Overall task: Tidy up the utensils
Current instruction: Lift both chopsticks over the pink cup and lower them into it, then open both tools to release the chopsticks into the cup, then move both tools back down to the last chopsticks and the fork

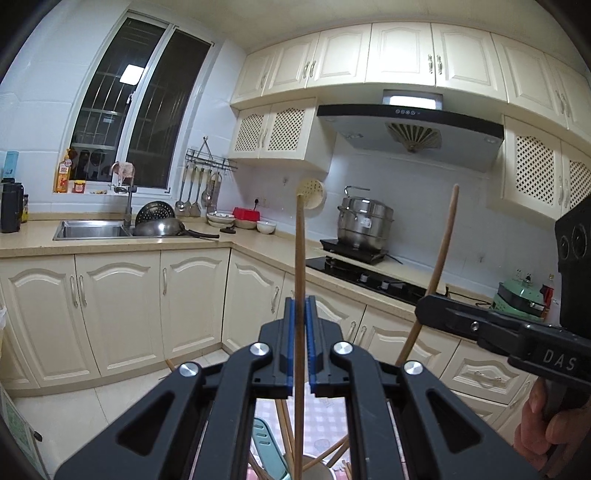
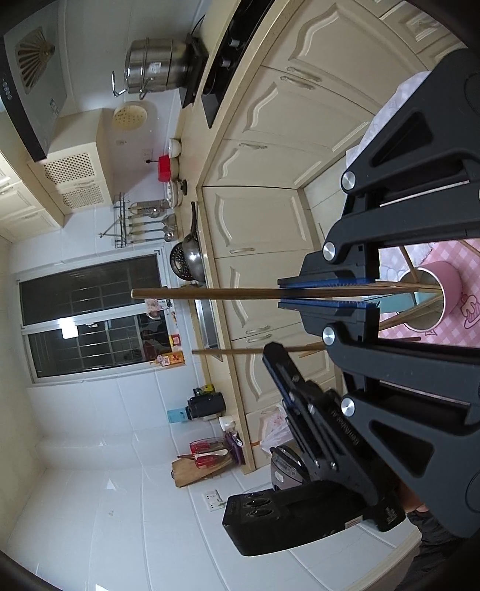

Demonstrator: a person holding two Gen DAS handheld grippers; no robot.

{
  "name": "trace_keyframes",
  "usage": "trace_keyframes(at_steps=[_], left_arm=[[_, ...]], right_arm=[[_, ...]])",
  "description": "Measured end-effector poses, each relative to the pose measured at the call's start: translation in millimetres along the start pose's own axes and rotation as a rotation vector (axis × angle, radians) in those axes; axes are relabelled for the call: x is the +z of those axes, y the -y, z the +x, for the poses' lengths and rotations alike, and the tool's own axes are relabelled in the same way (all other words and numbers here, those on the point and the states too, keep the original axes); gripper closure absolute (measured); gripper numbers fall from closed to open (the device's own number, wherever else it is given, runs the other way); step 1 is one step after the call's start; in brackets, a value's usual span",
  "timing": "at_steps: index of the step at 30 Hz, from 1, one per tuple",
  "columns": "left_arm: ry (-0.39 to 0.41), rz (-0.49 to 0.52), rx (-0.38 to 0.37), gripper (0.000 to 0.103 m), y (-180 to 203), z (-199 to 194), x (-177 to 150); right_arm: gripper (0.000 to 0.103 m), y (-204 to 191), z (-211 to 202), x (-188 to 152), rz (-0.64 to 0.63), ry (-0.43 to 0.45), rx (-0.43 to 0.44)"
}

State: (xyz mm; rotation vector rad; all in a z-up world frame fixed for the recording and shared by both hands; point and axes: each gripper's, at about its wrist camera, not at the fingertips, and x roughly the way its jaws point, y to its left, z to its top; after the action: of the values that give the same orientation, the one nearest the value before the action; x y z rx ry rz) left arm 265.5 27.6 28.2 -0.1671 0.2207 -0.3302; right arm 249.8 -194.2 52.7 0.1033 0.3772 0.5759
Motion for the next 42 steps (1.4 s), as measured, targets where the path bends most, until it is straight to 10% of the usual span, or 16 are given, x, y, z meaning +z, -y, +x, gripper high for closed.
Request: trace_keyframes(at_steps=[13,15,16,17,25,42], left_arm=[[-0.134,-0.009,0.022,0.085,-13,34,-48],[-0.133,-0.007,0.05,0.043,-14,32,-55],[-0.119,-0.011,0.051,0.032,-16,28,-58],[-0.113,-0.013,0.051,0.031,-17,23,-60],[-0.103,-0.001,0.085,0.013,-12,3,-55],[-0.184,0.054,0.095,0.01,9,-28,-73]], right_arm=[[0.096,14,39,-25,0.025,-0.125,0.01],[0.075,19,41,-29,0.054,-0.144,0.012],[0.03,23,40,-30,0.07,-0.14,0.006],[0.014,26,36,-31,0.086,-0.121,-0.005],[0.01,50,4,-33,0.174,-0.029,-0.051],[0.007,95,-44,-78,0.341,-0.059,-0.14]])
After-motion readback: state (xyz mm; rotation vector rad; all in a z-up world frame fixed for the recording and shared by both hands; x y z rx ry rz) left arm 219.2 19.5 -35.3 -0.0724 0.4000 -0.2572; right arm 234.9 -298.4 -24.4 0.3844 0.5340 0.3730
